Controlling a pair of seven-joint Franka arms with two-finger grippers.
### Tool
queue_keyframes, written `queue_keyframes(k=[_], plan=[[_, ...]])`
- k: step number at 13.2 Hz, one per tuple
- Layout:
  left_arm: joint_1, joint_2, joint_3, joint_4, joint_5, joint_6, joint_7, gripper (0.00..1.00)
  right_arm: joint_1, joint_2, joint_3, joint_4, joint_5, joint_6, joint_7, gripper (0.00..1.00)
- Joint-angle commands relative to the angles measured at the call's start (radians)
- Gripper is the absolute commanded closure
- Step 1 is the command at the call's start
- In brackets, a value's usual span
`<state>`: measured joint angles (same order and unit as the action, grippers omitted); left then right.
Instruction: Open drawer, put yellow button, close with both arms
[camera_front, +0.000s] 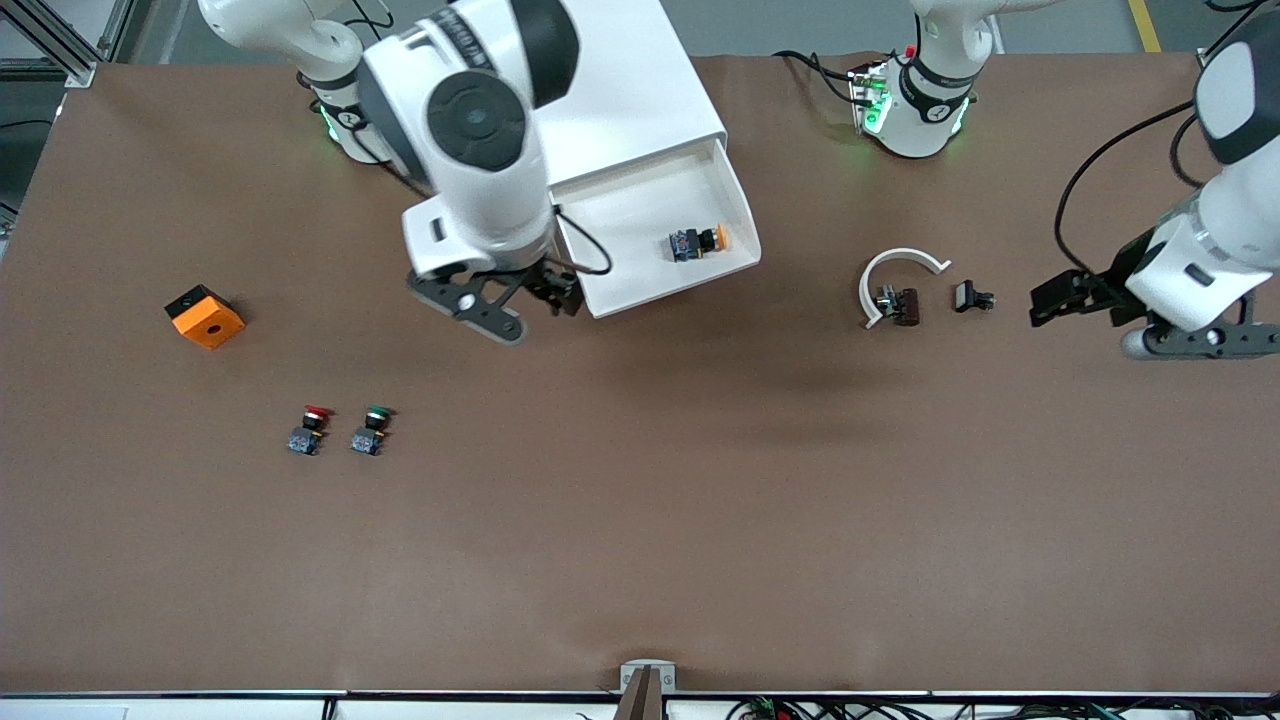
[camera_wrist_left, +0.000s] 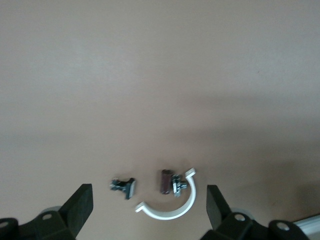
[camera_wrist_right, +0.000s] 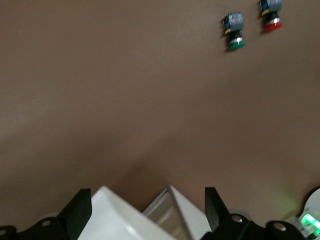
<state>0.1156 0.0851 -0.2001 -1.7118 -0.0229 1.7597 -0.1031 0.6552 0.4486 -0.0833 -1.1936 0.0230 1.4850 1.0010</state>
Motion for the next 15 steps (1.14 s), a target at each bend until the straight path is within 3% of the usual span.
queue_keyframes(k=[1, 5, 9, 15], plan=[[-0.042, 0.062, -0.054, -0.002, -0.009, 0.079, -0.16, 0.0, -0.104, -0.033, 0.011, -0.006, -0.004, -0.046, -0.245, 0.0], [-0.181, 0.177, -0.079, 0.012, -0.008, 0.182, -0.444, 0.0, -0.317, -0.06, 0.011, -0.006, -0.008, -0.072, -0.643, 0.0], [-0.338, 0.28, -0.078, 0.037, -0.003, 0.259, -0.674, 0.0, -0.504, -0.094, 0.011, -0.009, -0.006, -0.086, -0.902, 0.0], [-0.482, 0.363, -0.078, 0.104, 0.001, 0.259, -0.89, 0.0, -0.649, -0.129, 0.013, -0.012, -0.005, -0.129, -0.953, 0.0]])
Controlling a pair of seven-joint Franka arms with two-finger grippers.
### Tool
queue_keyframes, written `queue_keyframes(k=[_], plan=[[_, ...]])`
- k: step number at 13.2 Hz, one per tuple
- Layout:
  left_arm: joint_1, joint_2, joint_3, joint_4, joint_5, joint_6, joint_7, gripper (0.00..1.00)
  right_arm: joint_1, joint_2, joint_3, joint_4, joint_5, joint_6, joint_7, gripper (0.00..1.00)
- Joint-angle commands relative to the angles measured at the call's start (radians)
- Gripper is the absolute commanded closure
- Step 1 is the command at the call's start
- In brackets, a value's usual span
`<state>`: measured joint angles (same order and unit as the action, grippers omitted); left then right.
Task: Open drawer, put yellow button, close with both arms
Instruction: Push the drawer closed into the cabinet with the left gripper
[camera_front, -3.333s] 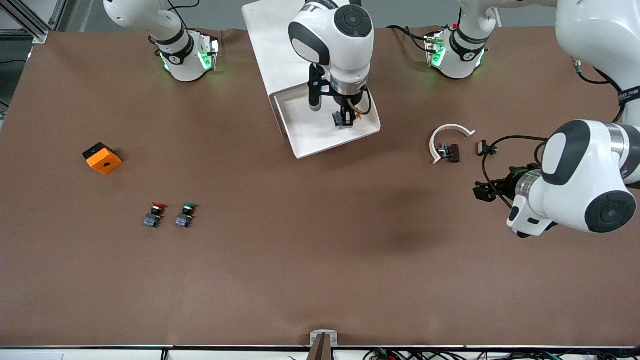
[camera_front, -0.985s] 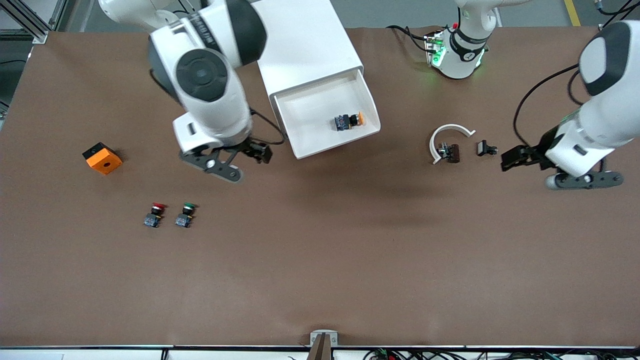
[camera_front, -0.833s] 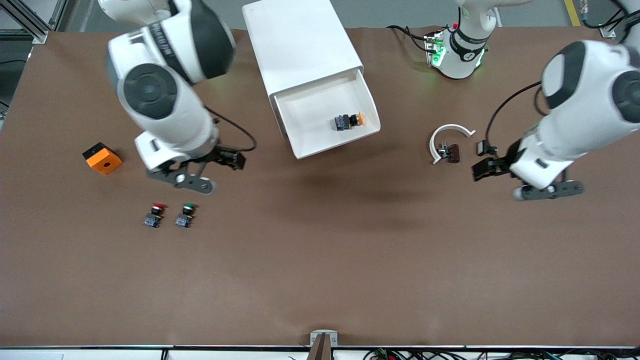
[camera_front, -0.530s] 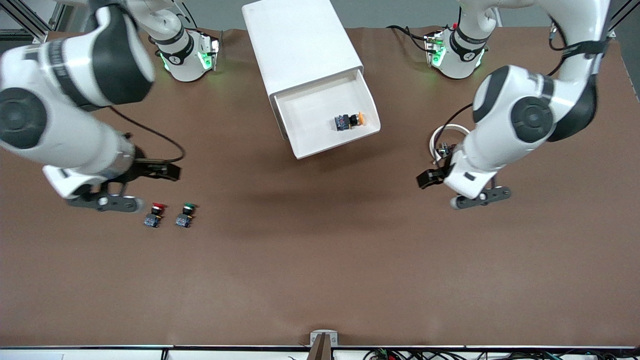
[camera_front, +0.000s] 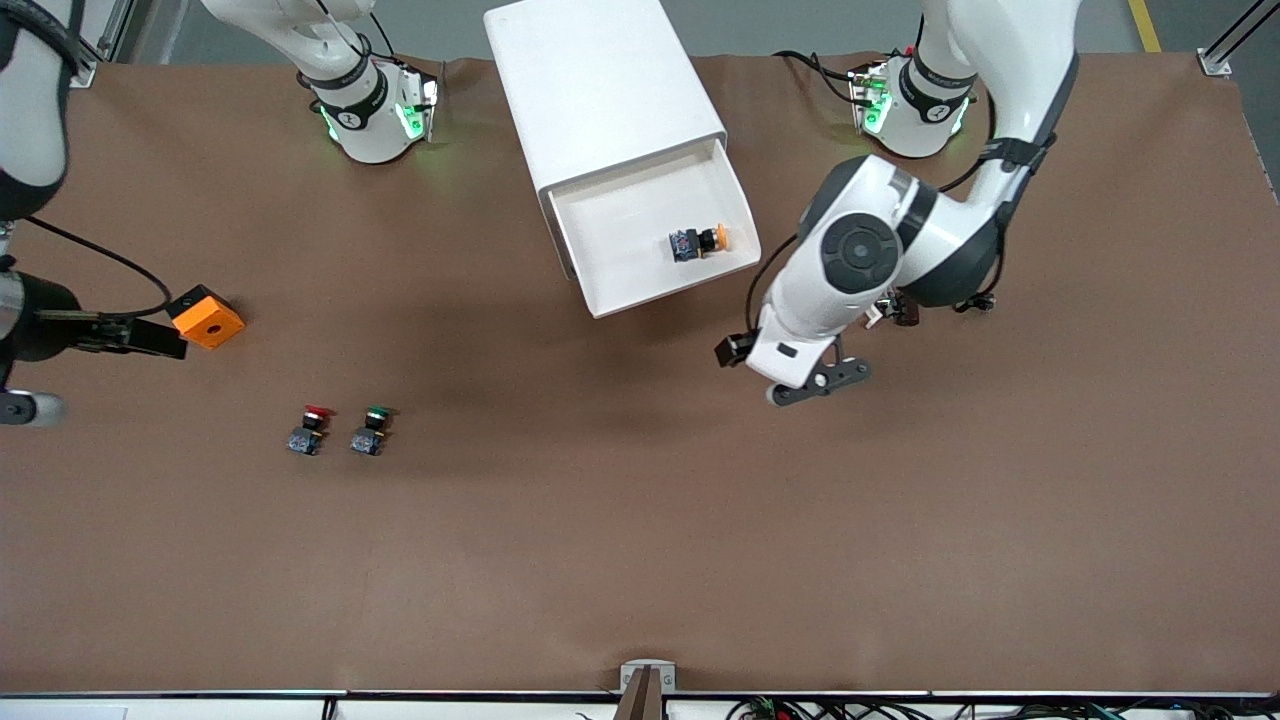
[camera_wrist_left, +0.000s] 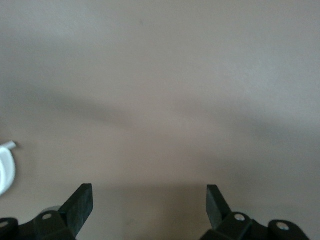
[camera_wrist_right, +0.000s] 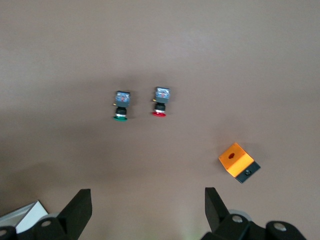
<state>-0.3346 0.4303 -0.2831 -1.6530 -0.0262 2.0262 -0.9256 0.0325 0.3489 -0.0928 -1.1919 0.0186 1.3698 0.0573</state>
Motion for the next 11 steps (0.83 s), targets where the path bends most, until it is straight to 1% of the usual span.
queue_keyframes(k=[1, 2, 5, 9, 11], plan=[[-0.053, 0.016, 0.004, 0.047, 0.003, -0.007, -0.103, 0.0, -0.026, -0.031, 0.022, -0.02, -0.011, -0.018, -0.02, 0.0], [-0.078, 0.016, 0.005, 0.047, 0.003, -0.007, -0.131, 0.0, -0.026, -0.036, 0.024, -0.021, -0.038, -0.029, -0.027, 0.0], [-0.139, 0.018, 0.005, 0.045, 0.002, -0.014, -0.205, 0.0, -0.026, -0.036, 0.024, -0.018, -0.075, -0.041, -0.076, 0.0], [-0.19, 0.025, 0.004, 0.042, 0.002, -0.018, -0.288, 0.0, -0.036, -0.048, 0.025, -0.023, -0.068, -0.046, -0.08, 0.0], [-0.202, 0.031, 0.004, 0.041, 0.0, -0.018, -0.295, 0.0, -0.036, -0.048, 0.027, -0.023, -0.063, -0.046, -0.079, 0.0]])
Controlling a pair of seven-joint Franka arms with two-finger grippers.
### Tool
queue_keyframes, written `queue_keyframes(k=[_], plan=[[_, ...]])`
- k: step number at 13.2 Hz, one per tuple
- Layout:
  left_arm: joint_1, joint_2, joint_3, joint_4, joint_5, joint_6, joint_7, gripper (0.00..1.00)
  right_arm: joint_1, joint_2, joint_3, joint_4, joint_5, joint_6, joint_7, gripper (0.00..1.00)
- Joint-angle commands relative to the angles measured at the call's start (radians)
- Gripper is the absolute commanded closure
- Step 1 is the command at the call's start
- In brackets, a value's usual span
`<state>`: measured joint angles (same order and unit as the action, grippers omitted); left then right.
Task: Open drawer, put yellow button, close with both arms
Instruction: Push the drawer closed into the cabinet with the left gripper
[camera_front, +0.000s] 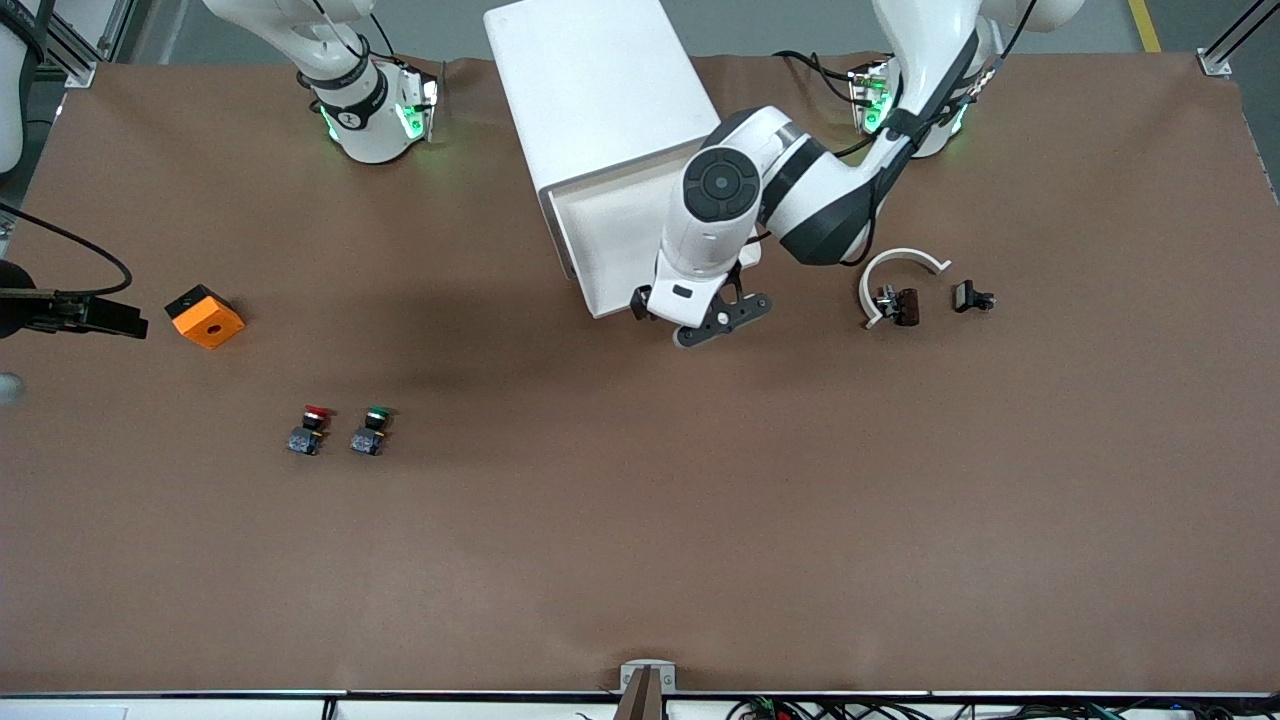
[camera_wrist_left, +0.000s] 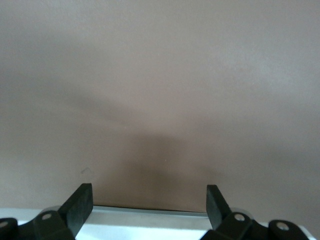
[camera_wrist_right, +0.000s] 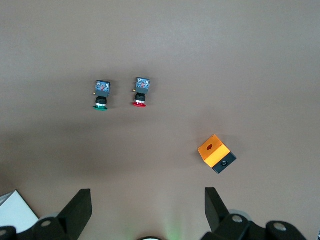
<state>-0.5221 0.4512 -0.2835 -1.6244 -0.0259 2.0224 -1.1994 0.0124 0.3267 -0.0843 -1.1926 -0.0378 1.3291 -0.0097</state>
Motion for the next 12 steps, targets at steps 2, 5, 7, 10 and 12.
queue_keyframes(k=[2, 5, 7, 10, 12], plan=[[-0.035, 0.018, 0.004, 0.015, -0.005, -0.014, -0.043, 0.0, -0.009, -0.026, 0.021, -0.018, -0.014, -0.005, 0.016, 0.0], [-0.064, 0.026, 0.004, 0.017, -0.005, -0.014, -0.077, 0.0, -0.015, -0.026, 0.017, -0.013, -0.005, -0.021, 0.068, 0.0], [-0.078, 0.027, 0.003, 0.017, -0.008, -0.014, -0.095, 0.0, -0.009, -0.032, 0.018, -0.013, -0.013, -0.021, 0.08, 0.0], [-0.079, 0.027, 0.003, 0.02, -0.096, -0.014, -0.095, 0.0, -0.008, -0.046, 0.021, -0.018, -0.013, -0.024, 0.08, 0.0], [-0.087, 0.024, -0.011, 0.02, -0.123, -0.021, -0.1, 0.0, -0.009, -0.051, 0.02, -0.021, -0.004, -0.033, 0.08, 0.0]])
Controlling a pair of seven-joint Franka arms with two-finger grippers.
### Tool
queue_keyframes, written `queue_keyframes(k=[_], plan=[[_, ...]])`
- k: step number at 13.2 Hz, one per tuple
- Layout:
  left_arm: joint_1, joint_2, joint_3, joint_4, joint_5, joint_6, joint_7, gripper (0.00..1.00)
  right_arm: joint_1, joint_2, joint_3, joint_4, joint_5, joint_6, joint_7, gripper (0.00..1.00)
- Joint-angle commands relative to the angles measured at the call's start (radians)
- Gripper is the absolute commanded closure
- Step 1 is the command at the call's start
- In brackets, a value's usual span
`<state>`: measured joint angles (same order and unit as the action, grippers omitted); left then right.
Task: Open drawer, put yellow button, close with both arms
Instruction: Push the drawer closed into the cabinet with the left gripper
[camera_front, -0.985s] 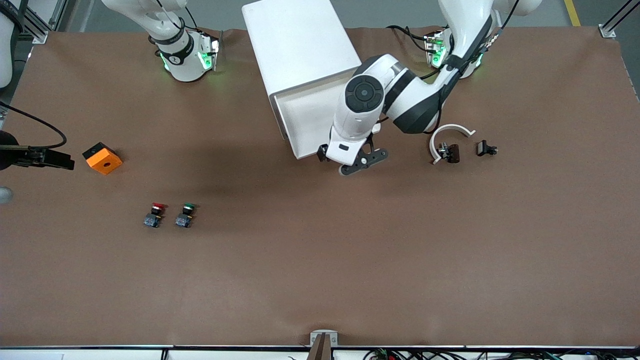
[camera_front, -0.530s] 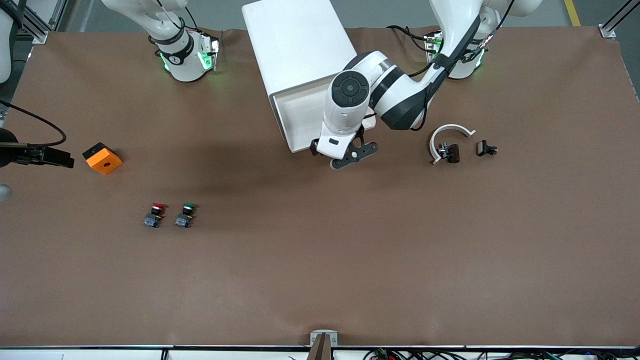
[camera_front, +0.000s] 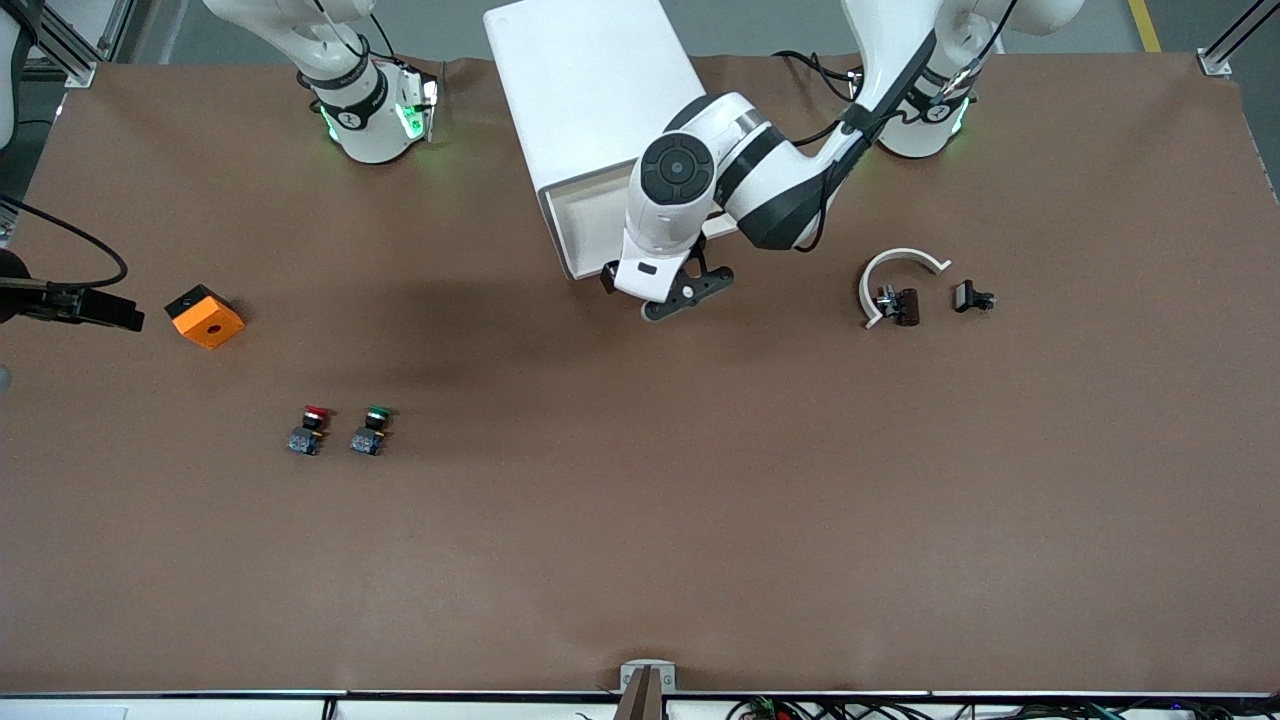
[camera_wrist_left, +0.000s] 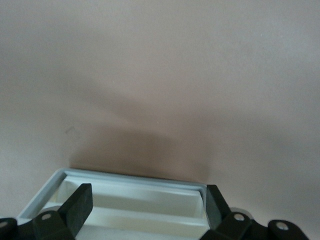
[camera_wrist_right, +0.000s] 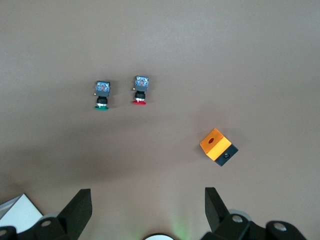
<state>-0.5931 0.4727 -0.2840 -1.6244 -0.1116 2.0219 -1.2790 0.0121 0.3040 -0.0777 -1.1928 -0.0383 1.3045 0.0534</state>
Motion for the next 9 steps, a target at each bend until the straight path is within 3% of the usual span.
queue_keyframes(k=[1, 4, 6, 9], plan=[[-0.022, 0.003, -0.018, 0.018, -0.039, -0.026, -0.028, 0.0, -0.012, -0.04, 0.012, -0.021, -0.002, -0.01, 0.019, 0.0], [-0.03, 0.003, -0.049, 0.018, -0.04, -0.028, -0.082, 0.0, -0.008, -0.08, 0.018, -0.033, 0.0, 0.001, 0.019, 0.0], [-0.05, 0.004, -0.05, 0.02, -0.04, -0.028, -0.094, 0.0, -0.026, -0.115, 0.01, -0.074, 0.052, 0.027, 0.014, 0.0], [-0.07, 0.014, -0.052, 0.02, -0.042, -0.026, -0.099, 0.0, -0.034, -0.228, 0.01, -0.221, 0.08, 0.148, 0.014, 0.0]])
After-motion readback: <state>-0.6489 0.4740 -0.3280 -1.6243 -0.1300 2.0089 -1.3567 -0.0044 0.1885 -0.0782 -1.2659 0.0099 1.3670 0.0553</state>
